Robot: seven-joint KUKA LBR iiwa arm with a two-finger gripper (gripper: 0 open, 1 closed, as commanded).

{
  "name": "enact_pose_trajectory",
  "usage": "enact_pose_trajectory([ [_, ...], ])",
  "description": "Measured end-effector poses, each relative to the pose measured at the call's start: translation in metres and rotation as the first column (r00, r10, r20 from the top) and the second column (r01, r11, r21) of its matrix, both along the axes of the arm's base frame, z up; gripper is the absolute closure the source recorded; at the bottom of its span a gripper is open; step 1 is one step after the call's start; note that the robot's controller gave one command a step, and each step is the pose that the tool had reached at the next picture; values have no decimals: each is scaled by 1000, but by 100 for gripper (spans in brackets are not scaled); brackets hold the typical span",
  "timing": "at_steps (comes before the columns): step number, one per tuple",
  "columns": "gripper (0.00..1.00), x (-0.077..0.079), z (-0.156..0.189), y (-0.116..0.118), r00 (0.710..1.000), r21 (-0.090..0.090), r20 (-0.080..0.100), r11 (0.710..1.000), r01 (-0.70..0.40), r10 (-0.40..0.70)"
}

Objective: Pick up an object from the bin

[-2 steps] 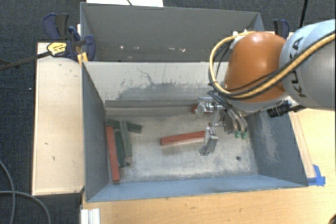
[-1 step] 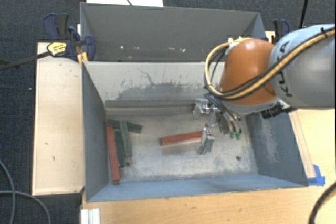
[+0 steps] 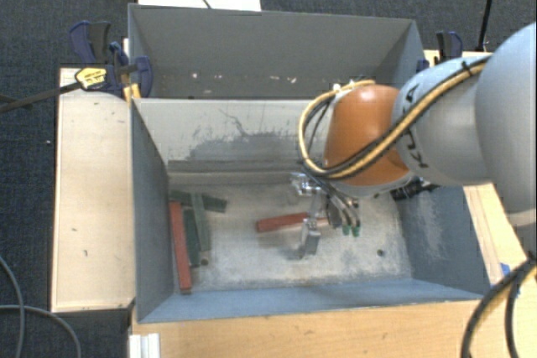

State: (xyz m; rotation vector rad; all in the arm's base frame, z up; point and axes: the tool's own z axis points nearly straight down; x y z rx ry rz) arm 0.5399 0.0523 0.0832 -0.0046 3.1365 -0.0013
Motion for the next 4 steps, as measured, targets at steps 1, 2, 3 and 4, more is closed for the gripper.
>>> enact_pose_trajectory([
  [1, 100, 24, -12, 4, 999, 2, -3, 999, 54, -54],
  [2, 100, 24, -12, 4, 999, 2, -3, 999, 54, -54],
  [3, 100, 29, 119, -20, 999, 1, -1, 999, 52, -52],
  [4, 100, 29, 118, -20, 999, 1, -3, 999, 52, -52],
])
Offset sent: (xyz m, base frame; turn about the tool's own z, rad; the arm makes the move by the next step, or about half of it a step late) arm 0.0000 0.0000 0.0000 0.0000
